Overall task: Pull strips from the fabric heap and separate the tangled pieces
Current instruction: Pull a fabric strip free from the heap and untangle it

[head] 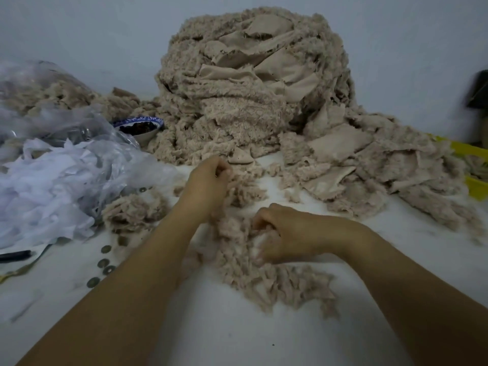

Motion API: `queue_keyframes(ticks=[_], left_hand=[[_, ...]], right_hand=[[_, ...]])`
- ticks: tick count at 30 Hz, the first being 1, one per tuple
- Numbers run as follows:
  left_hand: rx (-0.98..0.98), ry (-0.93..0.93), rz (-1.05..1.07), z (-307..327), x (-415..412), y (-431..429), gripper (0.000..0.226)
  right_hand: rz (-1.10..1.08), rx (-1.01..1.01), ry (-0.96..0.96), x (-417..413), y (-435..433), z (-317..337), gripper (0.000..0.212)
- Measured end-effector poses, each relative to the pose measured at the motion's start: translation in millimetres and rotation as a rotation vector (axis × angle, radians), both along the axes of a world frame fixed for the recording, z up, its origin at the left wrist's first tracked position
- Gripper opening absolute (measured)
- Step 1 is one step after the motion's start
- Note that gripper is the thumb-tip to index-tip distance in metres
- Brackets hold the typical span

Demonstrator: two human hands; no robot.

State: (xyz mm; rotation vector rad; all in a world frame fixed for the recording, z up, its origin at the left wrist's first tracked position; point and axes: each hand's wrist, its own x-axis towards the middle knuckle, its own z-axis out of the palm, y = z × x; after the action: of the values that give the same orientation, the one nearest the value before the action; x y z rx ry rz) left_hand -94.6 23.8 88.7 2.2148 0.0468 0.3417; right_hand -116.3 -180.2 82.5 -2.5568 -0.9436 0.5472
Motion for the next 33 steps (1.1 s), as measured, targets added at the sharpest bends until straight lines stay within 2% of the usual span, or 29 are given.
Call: queue_keyframes(ticks=[2,3,5,6,7,9,10,12,14,16,19,21,24,26,29,33], left_hand=[[0.050,0.053,-0.165,-2,-6,4,0.015],[0.069,0.116,-0.273,-3,-12,6,0.013],[0.186,0.248,-0.448,-8,-23,12,0.026],[0.281,0.262,-0.481,-13,-26,16,0.028],[0.368,0.236,-0.476,-19,-27,19,0.022],[0.402,0.152,-0.405,-24,-32,19,0.013],[0.363,0.128,-0.376,-26,-35,14,0.012],[0.299,0.098,-0.388,-25,-39,2,0.012],[0.301,0.080,-0.449,-23,-43,-9,0.025],[0.326,0.062,-0.465,-19,-45,-10,0.032],[0.330,0.001,-0.266,-10,-45,11,0.032],[0.508,0.012,-0.107,-5,-44,37,0.035],[0.884,0.287,0.118,-5,-48,71,0.046],[0.928,0.459,0.197,-9,-50,84,0.044],[0.780,0.491,0.193,-15,-46,93,0.040],[0.345,0.244,0.162,-4,-42,83,0.029]], right_hand=[[0.027,0.076,-0.091,1,4,-6,0.017],[-0.015,0.170,-0.071,3,4,-7,0.013],[-0.224,0.445,0.054,9,1,-6,0.014],[-0.355,0.605,0.129,13,-1,-4,0.016],[-0.472,0.750,0.190,18,-4,-3,0.017],[-0.612,0.883,0.234,26,-6,-5,0.015],[-0.628,0.866,0.218,30,-5,-8,0.013],[-0.614,0.704,0.101,36,3,-15,0.009],[-0.515,0.550,-0.041,36,14,-21,0.019],[-0.355,0.509,-0.052,29,25,-23,0.031],[-0.223,0.374,-0.157,22,32,-27,0.036],[-0.269,0.388,-0.192,22,30,-26,0.042],[-0.403,0.474,-0.174,20,25,-26,0.044],[-0.471,0.503,-0.163,19,23,-29,0.045],[-0.468,0.485,-0.145,19,22,-32,0.045],[-0.465,0.479,-0.184,19,21,-35,0.041]])
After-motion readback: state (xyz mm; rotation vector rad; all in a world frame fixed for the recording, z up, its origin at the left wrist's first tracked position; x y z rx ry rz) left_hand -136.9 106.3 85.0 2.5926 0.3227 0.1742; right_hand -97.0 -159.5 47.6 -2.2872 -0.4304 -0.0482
